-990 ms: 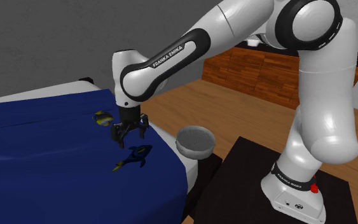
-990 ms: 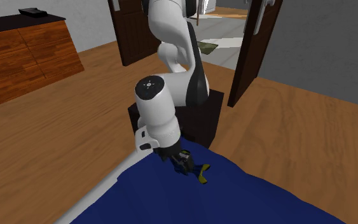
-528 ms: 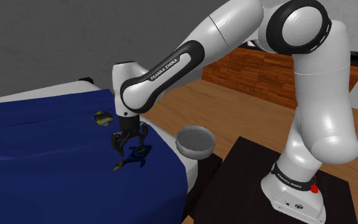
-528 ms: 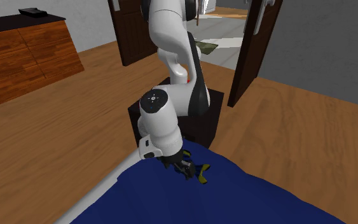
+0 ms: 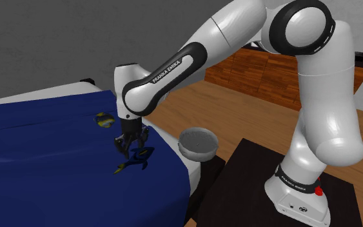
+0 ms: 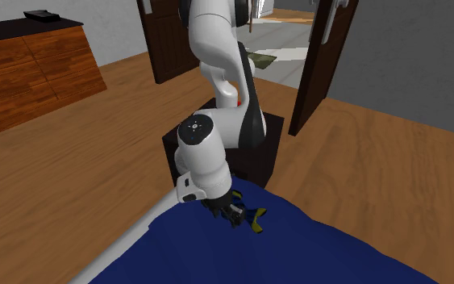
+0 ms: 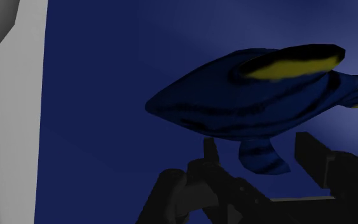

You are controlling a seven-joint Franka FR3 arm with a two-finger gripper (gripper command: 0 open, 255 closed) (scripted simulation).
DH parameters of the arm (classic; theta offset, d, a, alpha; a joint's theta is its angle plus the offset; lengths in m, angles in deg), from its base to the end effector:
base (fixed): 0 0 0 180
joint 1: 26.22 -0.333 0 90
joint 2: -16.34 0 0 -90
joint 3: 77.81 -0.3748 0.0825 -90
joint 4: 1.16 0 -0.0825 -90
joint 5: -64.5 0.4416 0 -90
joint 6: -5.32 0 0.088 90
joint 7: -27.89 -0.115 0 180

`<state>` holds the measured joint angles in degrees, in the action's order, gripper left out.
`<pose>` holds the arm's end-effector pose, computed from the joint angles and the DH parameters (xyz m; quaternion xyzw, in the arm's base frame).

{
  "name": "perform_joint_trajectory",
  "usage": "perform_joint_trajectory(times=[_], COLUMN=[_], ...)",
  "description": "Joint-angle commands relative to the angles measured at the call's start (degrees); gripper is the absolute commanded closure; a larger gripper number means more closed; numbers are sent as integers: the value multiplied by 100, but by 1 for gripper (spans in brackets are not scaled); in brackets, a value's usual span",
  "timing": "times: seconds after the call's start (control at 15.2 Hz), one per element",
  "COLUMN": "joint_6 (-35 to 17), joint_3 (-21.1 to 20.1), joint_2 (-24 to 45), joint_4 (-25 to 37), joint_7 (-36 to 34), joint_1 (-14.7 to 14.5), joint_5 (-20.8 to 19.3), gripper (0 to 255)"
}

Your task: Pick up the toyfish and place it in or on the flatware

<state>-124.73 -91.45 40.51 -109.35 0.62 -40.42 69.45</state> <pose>0.6176 0.3177 0.2940 -0.9961 0.0326 0.0511 0.0647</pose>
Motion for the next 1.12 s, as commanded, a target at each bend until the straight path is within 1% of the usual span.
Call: perform_joint_trajectory(times=[0.0,0.53,1.06], joint_6=[0,0,499], joint_3=[0,0,-30], joint_2=[0,1,-347], joint_4=[0,0,159], joint_7=[0,0,-30], joint_1=[0,0,33], joint_5=[0,0,49], gripper=[255,255,255])
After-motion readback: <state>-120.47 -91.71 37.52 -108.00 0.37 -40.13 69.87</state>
